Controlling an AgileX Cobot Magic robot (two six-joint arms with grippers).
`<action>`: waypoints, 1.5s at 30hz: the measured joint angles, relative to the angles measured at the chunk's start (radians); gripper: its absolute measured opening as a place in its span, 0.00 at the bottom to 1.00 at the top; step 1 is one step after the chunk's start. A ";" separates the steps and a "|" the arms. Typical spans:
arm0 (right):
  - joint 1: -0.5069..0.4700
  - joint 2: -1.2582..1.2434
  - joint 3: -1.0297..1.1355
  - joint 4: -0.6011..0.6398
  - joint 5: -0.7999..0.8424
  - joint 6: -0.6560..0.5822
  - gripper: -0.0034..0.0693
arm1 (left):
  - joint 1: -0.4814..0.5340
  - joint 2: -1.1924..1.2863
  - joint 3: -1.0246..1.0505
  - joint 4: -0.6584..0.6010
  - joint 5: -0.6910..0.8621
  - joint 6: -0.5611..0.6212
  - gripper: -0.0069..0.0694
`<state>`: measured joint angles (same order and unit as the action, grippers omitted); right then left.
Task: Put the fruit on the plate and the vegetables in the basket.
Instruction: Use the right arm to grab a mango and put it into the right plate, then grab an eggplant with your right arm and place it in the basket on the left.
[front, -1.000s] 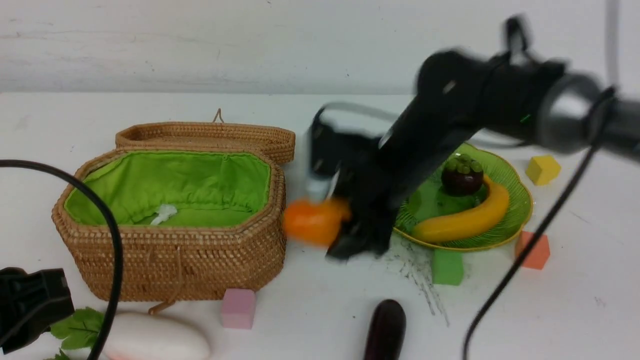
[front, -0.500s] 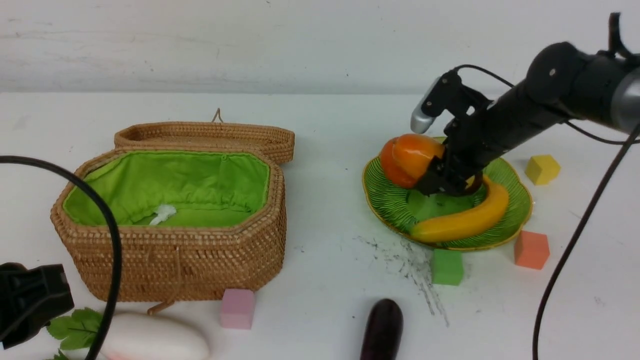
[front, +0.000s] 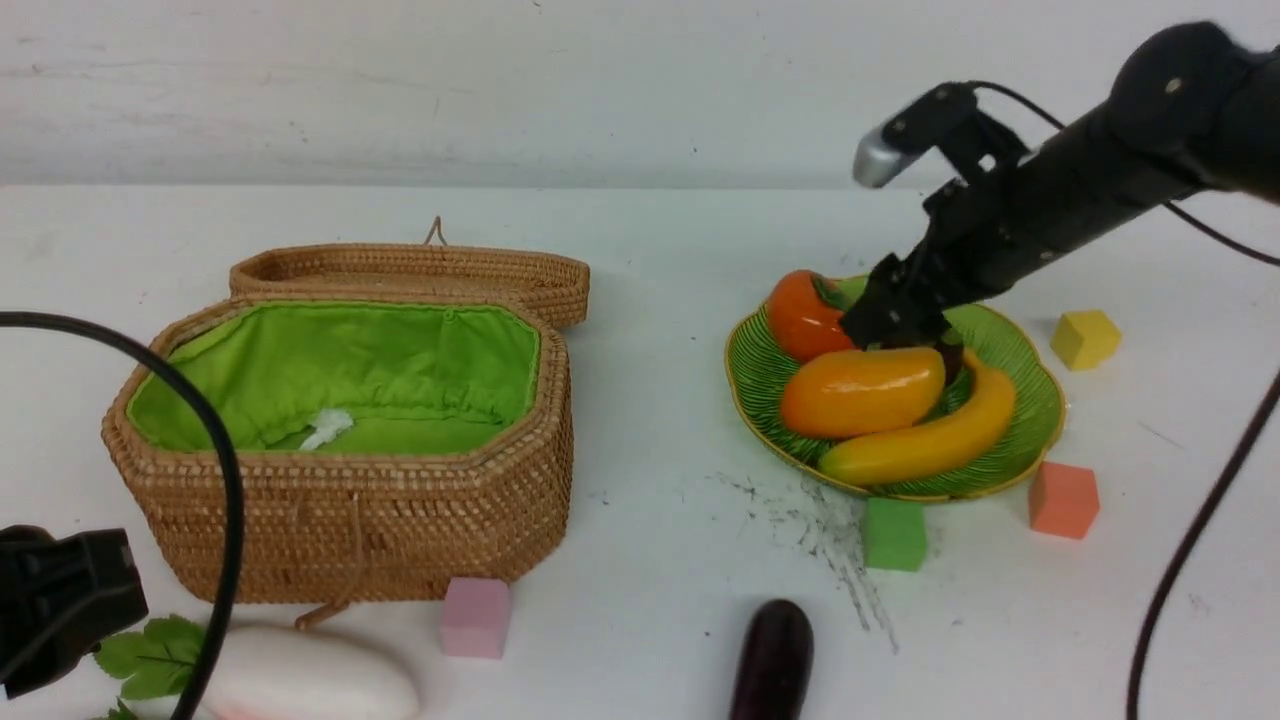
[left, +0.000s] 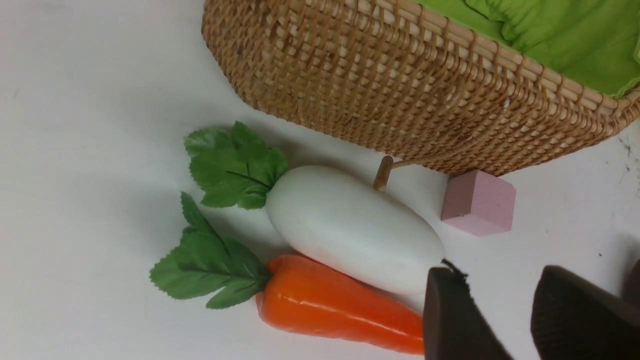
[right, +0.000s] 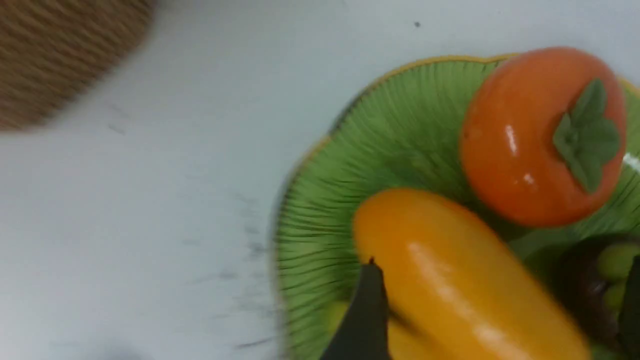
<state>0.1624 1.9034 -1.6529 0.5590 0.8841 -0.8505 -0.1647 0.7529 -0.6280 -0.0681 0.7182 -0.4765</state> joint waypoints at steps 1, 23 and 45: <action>0.000 -0.029 0.000 0.016 0.050 0.048 0.88 | 0.000 0.000 0.000 0.001 0.000 0.000 0.40; 0.505 -0.183 0.448 -0.309 0.095 1.391 0.80 | -0.037 -0.032 0.000 0.046 0.026 0.082 0.40; 0.506 -0.087 -0.006 -0.222 -0.155 0.832 0.59 | -0.037 -0.032 0.000 -0.007 0.024 0.082 0.40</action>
<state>0.6685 1.8164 -1.6591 0.3367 0.7295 -0.0188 -0.2014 0.7206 -0.6280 -0.0751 0.7422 -0.3944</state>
